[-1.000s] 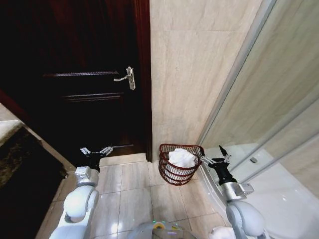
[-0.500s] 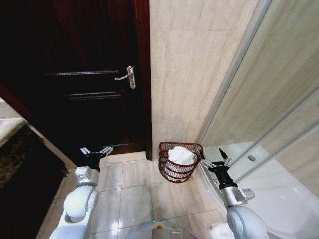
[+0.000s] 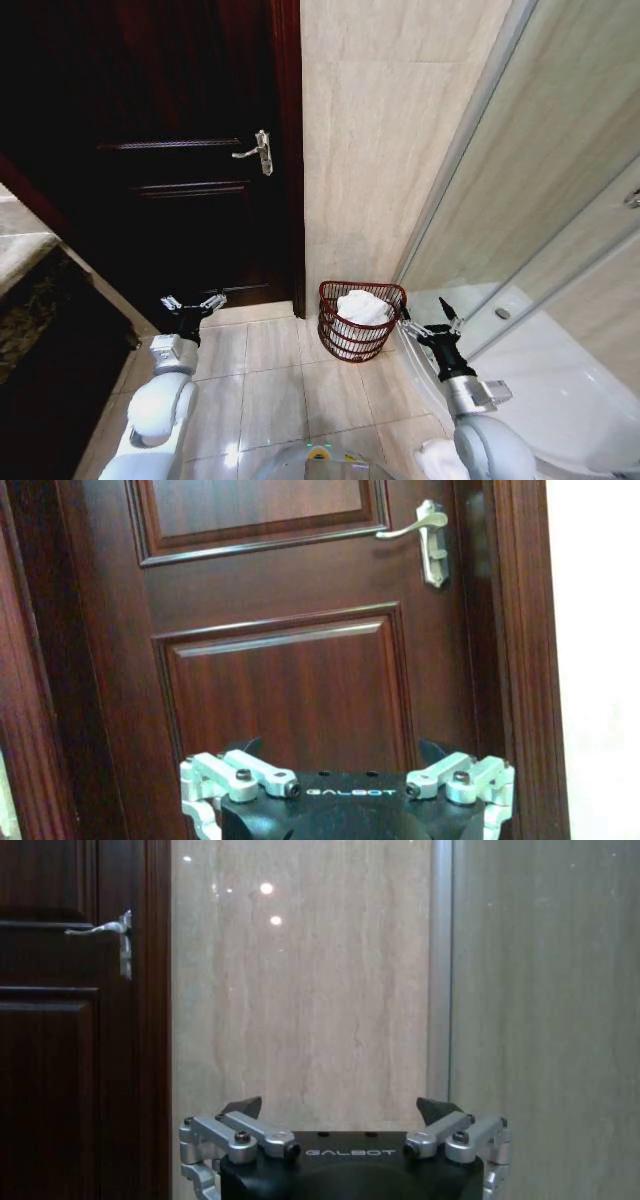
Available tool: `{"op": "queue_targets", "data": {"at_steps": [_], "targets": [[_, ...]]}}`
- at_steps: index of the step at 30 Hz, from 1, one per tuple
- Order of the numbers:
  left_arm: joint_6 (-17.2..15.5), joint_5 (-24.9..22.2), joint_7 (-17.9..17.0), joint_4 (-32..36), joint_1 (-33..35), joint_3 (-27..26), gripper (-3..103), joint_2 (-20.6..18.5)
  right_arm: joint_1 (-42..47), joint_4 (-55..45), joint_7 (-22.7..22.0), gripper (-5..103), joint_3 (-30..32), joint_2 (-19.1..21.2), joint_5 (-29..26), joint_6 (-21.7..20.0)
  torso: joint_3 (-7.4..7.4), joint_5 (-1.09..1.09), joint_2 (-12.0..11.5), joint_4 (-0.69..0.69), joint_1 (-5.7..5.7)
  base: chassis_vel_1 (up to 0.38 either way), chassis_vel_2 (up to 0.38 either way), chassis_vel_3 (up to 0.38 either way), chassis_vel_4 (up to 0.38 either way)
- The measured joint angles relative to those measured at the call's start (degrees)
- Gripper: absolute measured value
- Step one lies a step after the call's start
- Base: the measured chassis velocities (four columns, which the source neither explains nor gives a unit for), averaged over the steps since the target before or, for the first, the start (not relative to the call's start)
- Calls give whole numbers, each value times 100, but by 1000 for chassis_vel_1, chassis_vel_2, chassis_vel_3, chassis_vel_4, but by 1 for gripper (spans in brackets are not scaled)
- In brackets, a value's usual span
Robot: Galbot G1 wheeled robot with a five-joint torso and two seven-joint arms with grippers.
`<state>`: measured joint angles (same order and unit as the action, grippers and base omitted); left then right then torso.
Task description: Discard the used towel into the hamper.
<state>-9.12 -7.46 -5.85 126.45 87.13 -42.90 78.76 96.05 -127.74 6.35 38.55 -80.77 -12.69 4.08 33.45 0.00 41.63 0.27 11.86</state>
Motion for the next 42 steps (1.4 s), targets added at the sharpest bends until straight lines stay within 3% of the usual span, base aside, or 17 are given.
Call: {"op": "queue_targets", "data": {"at_steps": [8,11,14,15,18,19,21,22,24,28,32,34,37,42], "targets": [[11,0,0,0,4,4,100,8,-5,6,0,100,-12,-49,-53,56,0,0,0,0,0,0,0,0,0],[171,0,25,-12,51,52,100,80,21,5,2,100,-21,-76,-37,79,0,-1,0,0,1,0,0,0,0],[697,-15,140,-80,223,225,100,330,49,-9,4,100,-23,-87,-30,88,0,0,0,0,1,0,0,0,0],[697,-15,140,-80,223,225,100,330,49,-9,4,100,-23,-87,-30,88,0,0,0,0,1,0,0,0,0],[1330,-37,276,-163,428,430,100,625,52,-9,6,100,-27,-106,-23,115,0,0,0,0,0,0,0,0,0],[1330,-37,276,-163,428,430,100,625,52,-9,6,100,-27,-106,-23,115,0,0,0,0,0,0,0,0,0],[1847,-52,385,-228,593,594,100,868,76,-9,9,100,-79,-141,10,160,0,-1,0,0,0,0,0,0,0],[1847,-52,385,-228,593,594,100,868,76,-9,9,100,-79,-141,10,160,0,-1,0,0,0,0,0,0,0],[2238,-112,512,-223,801,764,100,1055,127,-6,22,100,-164,-154,82,215,0,2,0,0,0,0,0,0,0],[2233,-245,585,-53,1029,790,100,964,188,5,22,100,-244,-145,132,268,0,-4,0,-2,0,0,0,0,0],[1938,-592,683,113,1047,687,100,374,245,16,16,100,-238,-106,135,336,0,-1,0,1,0,0,0,0,0],[1880,-603,693,152,1042,676,100,306,235,16,12,100,-202,-105,125,343,0,0,0,1,0,0,0,0,0],[1672,-473,530,248,1049,716,100,381,193,-47,-22,100,-132,-151,91,346,0,-1,0,0,0,0,0,0,0],[1592,-220,306,238,1121,755,100,573,230,-212,-162,100,-122,-295,215,240,0,-1,0,-1,0,0,0,0,0]]}}
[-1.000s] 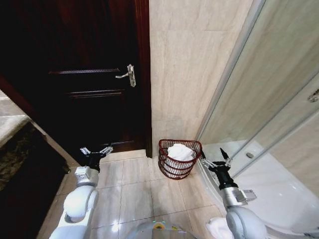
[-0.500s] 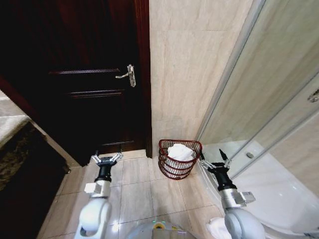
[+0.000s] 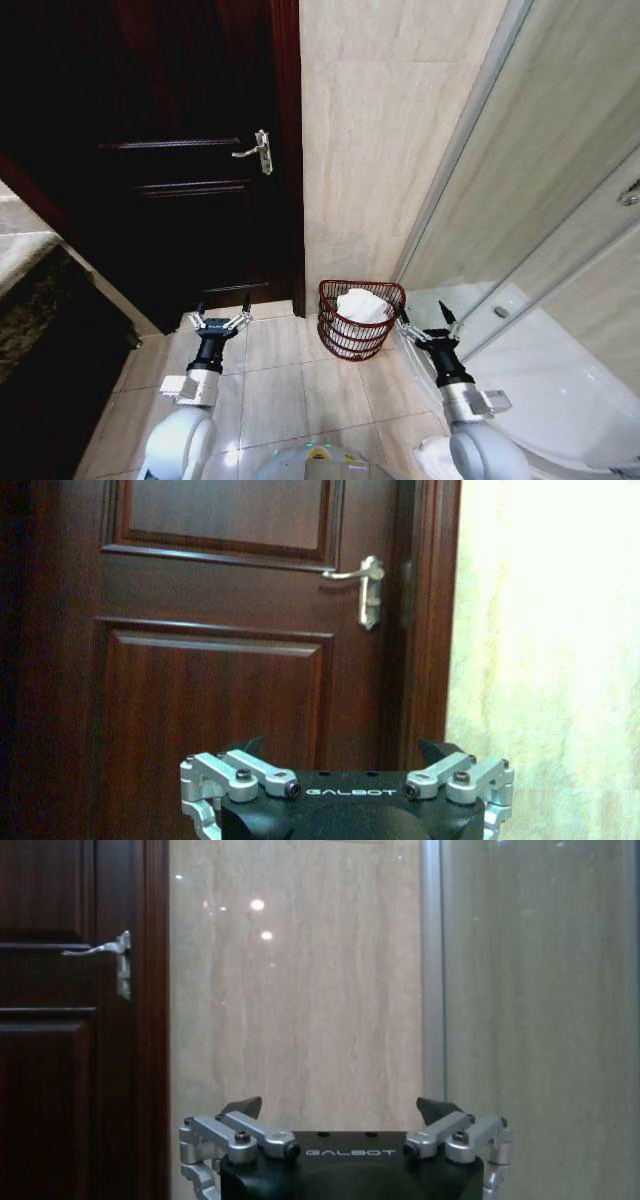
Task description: Discard the used towel into the hamper.
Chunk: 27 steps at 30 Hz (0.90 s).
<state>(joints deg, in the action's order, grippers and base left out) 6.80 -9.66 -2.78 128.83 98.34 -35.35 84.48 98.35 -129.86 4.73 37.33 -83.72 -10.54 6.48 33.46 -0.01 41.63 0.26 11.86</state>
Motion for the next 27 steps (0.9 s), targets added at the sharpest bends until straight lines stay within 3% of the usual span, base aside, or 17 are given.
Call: {"op": "queue_targets", "data": {"at_steps": [5,15,27], "targets": [[0,31,-101,16,83,-29,100,44,123,-136,-111,100,-98,-218,180,-78,0,1,0,1,0,0,0,0,0],[68,-48,-37,-68,45,-30,100,-17,167,-106,-116,100,-151,-288,264,-38,-12,1,-25,0,-11,0,0,0,0],[237,-40,34,-221,-12,17,100,46,223,23,-110,100,-91,-173,237,78,-188,1,-337,-1,-149,0,0,0,0]]}}
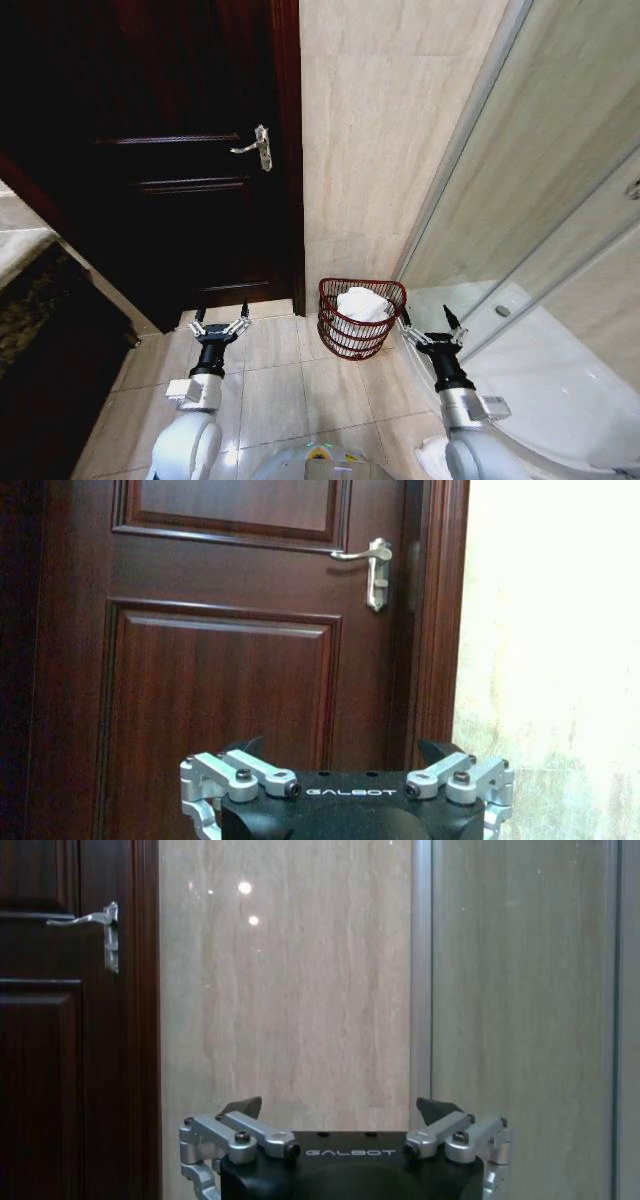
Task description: Discard the used towel into the hamper.
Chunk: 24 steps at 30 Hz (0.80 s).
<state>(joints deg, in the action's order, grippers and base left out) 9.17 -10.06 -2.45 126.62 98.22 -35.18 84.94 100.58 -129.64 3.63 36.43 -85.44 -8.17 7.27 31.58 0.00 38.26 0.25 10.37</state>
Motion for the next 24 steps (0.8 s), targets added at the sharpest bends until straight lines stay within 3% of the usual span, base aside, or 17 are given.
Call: {"op": "queue_targets", "data": {"at_steps": [24], "targets": [[243,5,69,-191,-58,-5,100,39,-37,92,12,100,-30,3,10,32,-332,0,-580,0,-248,0,0,0,0]]}}
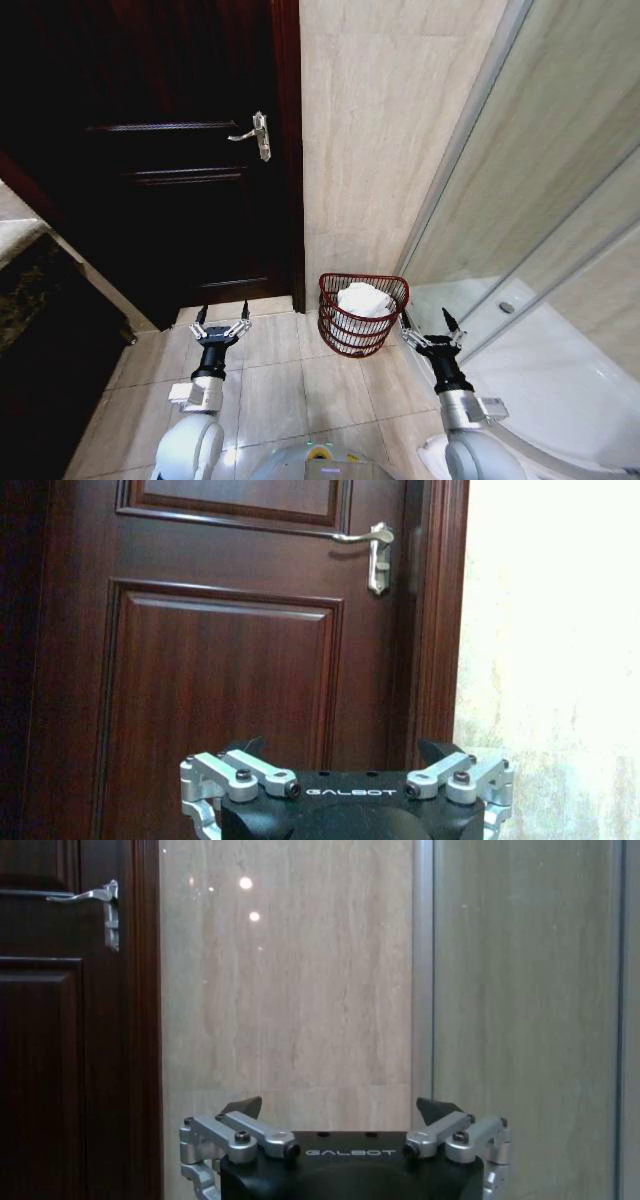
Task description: Discard the used towel into the hamper.
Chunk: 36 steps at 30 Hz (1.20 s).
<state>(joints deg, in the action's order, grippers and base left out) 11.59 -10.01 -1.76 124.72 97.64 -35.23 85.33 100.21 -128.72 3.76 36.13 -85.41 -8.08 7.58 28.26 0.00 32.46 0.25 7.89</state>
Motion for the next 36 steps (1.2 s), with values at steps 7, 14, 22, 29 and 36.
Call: {"op": "queue_targets", "data": {"at_steps": [7,14,22,29,36], "targets": [[140,-7,192,-25,-37,-31,100,2,-15,-8,30,100,-22,-10,27,-18,-65,0,-105,0,-39,0,0,0,0],[145,-8,200,-36,-75,-14,100,17,3,-17,30,100,-16,-7,35,-9,-63,0,-103,0,-36,24,-24,-17,27],[200,-31,189,-34,-73,-19,100,21,30,-37,30,100,-43,-16,74,25,-55,0,-80,0,-31,160,-133,-144,148],[207,-4,186,-24,-73,-10,100,56,22,-55,18,100,-51,-17,79,100,-50,2,-67,0,-29,159,-182,-171,162],[226,59,168,-10,-78,-16,100,59,11,-88,5,100,-78,-44,79,110,-40,0,-64,0,-17,-7,-4,-3,3]]}}
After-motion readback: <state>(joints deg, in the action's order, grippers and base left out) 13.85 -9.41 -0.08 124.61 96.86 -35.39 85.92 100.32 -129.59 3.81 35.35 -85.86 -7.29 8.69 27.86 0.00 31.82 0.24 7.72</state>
